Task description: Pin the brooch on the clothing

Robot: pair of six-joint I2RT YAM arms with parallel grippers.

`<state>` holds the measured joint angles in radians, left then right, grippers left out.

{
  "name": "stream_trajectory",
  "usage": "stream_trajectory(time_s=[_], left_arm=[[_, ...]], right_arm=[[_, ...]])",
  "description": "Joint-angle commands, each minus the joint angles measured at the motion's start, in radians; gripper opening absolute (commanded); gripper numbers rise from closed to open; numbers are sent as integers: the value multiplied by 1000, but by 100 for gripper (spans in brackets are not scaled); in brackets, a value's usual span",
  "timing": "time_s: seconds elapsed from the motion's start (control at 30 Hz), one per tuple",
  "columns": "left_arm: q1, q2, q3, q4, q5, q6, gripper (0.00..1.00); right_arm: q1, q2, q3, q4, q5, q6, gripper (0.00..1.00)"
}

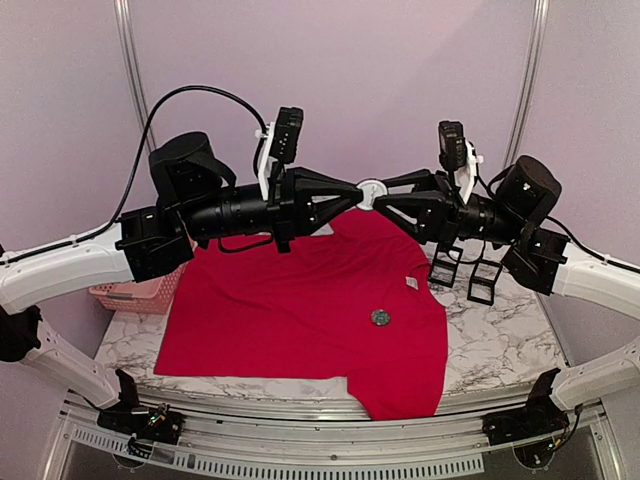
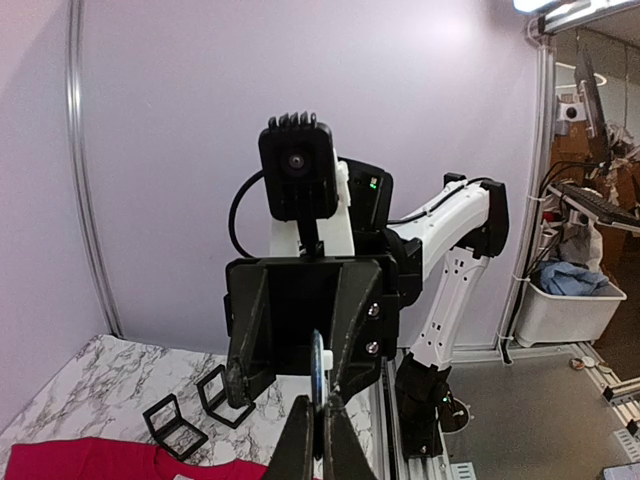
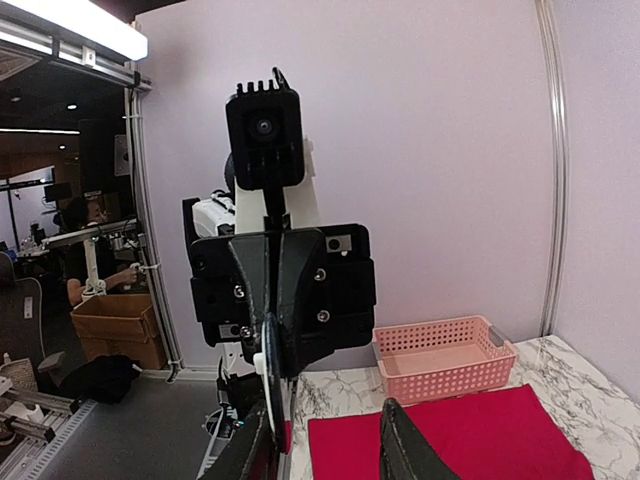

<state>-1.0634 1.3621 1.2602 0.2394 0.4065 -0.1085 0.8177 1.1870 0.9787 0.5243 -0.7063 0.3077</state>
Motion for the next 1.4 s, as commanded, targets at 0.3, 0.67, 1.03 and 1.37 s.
stream_trajectory(time_s=[0.3, 0.67, 1.03, 1.37], left_arm=[[-15, -8, -21, 20, -7, 21, 0], [-17, -11, -24, 20, -2, 30, 0], [-25, -15, -33, 26, 24, 58, 0], [-36, -26, -47, 24, 42, 91, 0]], right_arm=[[19, 25, 44, 18, -31, -10, 41], [22, 51, 59, 23, -37, -4, 16], [24, 69, 72, -11, -5, -16, 5], [31, 96, 109, -88, 41, -50, 11]])
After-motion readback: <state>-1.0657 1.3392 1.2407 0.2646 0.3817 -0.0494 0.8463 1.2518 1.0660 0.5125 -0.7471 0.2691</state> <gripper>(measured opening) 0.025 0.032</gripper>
